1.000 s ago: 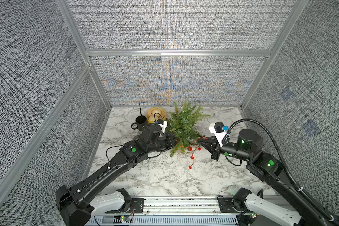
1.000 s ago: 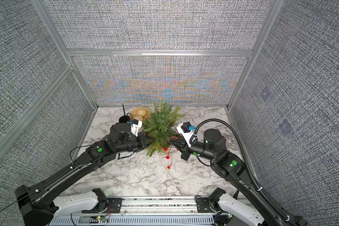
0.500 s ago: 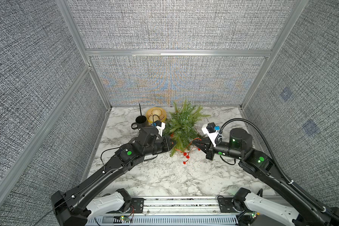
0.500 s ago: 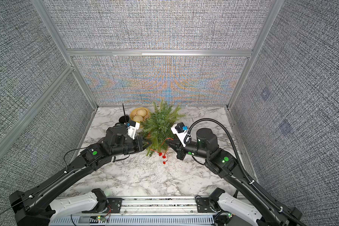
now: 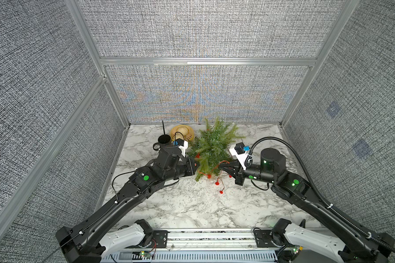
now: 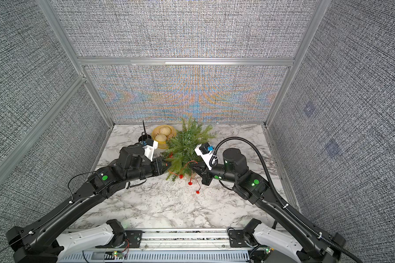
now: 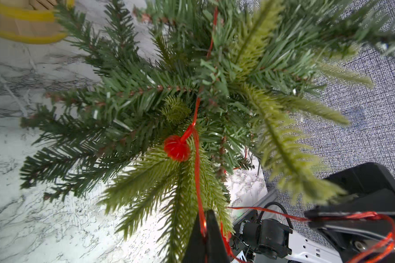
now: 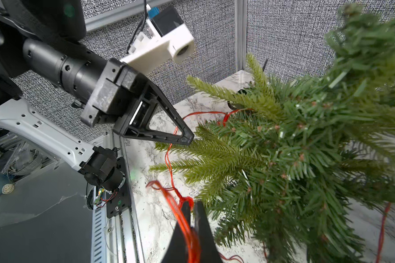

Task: Remove string lights from the small christmas tree
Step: Remove the light string from the Christmas tree.

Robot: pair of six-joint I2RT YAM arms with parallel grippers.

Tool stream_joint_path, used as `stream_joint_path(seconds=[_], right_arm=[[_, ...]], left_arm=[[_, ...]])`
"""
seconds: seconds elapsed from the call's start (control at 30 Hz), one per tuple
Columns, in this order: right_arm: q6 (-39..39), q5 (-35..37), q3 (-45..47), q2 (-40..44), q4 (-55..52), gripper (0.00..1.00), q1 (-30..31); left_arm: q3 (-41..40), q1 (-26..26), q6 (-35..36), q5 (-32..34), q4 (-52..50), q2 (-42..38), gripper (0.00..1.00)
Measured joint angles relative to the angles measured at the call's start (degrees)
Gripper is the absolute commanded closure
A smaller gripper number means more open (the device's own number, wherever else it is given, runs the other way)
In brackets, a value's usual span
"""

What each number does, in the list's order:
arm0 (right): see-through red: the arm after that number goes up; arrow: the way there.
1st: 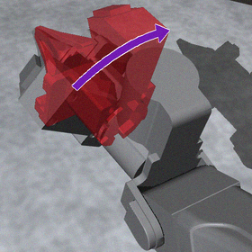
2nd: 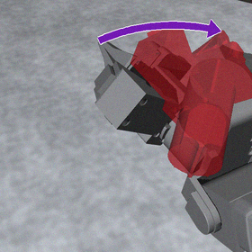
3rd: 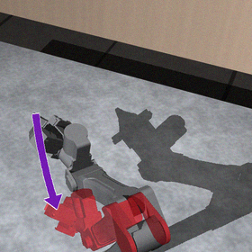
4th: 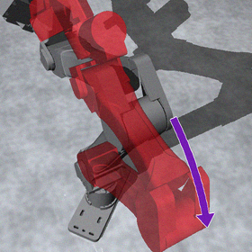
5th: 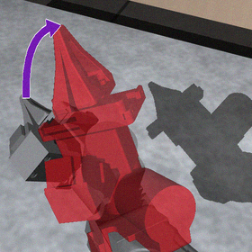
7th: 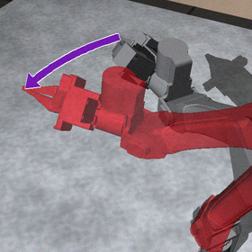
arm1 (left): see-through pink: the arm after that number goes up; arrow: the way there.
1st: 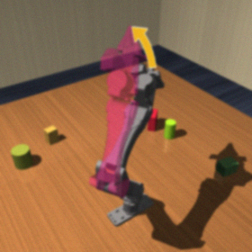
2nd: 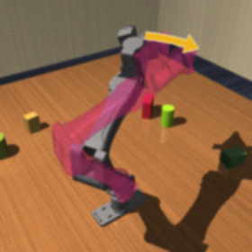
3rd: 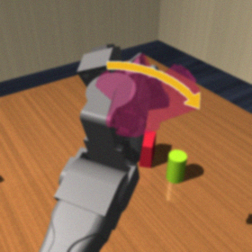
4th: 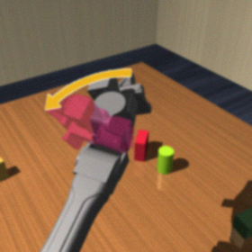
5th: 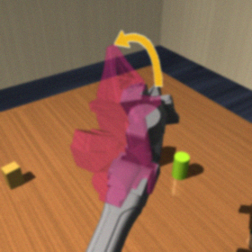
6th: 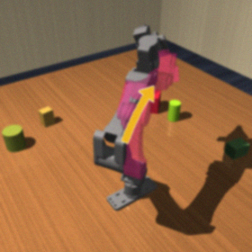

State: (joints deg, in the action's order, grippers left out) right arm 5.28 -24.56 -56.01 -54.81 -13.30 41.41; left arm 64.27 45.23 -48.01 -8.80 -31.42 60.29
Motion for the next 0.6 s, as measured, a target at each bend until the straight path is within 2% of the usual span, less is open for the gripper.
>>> stream_joint_path(seconds=[0.6], right_arm=[[0.20,-0.96,-1.64,-0.13,1.22,1.00,0.87]], left_arm=[[5.14,-0.24,1.05,0.33,-5.57,0.37,1.00]])
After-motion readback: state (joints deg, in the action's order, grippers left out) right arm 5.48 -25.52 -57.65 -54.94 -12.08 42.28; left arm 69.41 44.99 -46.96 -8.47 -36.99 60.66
